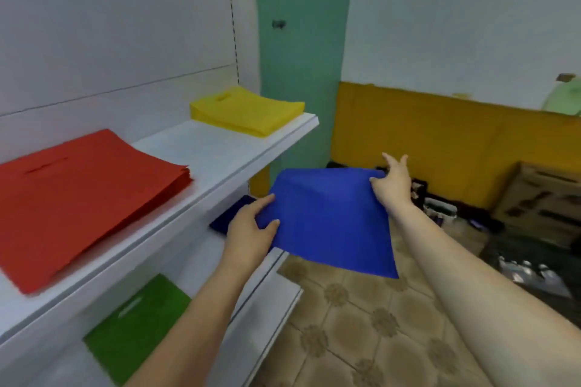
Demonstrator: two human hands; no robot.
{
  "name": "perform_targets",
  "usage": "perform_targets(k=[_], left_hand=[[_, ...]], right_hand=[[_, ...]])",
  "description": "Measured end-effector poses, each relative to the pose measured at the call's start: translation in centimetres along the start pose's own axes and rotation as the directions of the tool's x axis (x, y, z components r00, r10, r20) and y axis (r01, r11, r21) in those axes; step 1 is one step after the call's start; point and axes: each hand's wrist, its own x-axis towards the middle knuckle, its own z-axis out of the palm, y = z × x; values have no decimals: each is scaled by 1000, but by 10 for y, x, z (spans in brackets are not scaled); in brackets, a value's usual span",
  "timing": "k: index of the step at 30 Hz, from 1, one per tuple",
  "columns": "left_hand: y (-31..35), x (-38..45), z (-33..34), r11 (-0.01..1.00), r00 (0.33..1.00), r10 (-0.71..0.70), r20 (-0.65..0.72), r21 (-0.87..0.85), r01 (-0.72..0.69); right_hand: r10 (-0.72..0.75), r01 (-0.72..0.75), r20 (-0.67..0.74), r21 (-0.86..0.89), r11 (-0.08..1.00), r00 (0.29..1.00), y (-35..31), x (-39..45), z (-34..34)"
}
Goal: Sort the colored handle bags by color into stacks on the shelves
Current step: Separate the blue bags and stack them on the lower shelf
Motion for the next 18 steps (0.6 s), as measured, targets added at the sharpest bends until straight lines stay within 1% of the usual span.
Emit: perform_targets(k=[1,3,4,5,6,7,8,9,10,11,12,14,16,18], left_hand=[[-9,7,16,1000,999,-26,37,19,25],[-26,21,46,991,990,-125,72,52,122],[-34,30,58,981,979,-188,77,69,183],[-44,40,70,968,968,-241,76,85,234],[-53,51,80,956,956,-283,80,98,275],[-62,62,88,947,944,-315,93,95,307],[-71,72,97,936,931,-348,106,86,340],[-79,80,104,926,918,-378,122,60,373],[-86,86,110,909,899,-417,134,31,416],[-96,91,116,885,877,-459,143,-14,465],[-105,95,121,855,851,-504,149,-53,516],[-128,103,129,769,778,-612,141,-125,627],[-151,105,134,673,695,-710,118,-176,718],[-177,109,136,603,631,-767,116,-204,771]], right_hand=[[87,-87,28,5,996,996,19,12,2],[255,-261,104,52,964,961,51,39,10],[341,-356,140,99,929,929,64,52,15],[427,-455,177,178,872,887,76,65,21],[498,-546,229,271,793,836,90,77,28],[540,-625,316,362,692,780,103,87,37],[540,-690,429,426,586,724,113,98,47],[509,-732,526,468,496,681,123,109,56],[483,-755,581,491,434,655,134,120,65],[473,-768,605,507,391,641,144,130,76],[475,-776,614,498,386,630,150,136,85],[498,-793,620,420,442,606,159,143,106],[521,-785,627,257,564,580,160,144,128],[505,-719,636,116,685,583,160,149,153]])
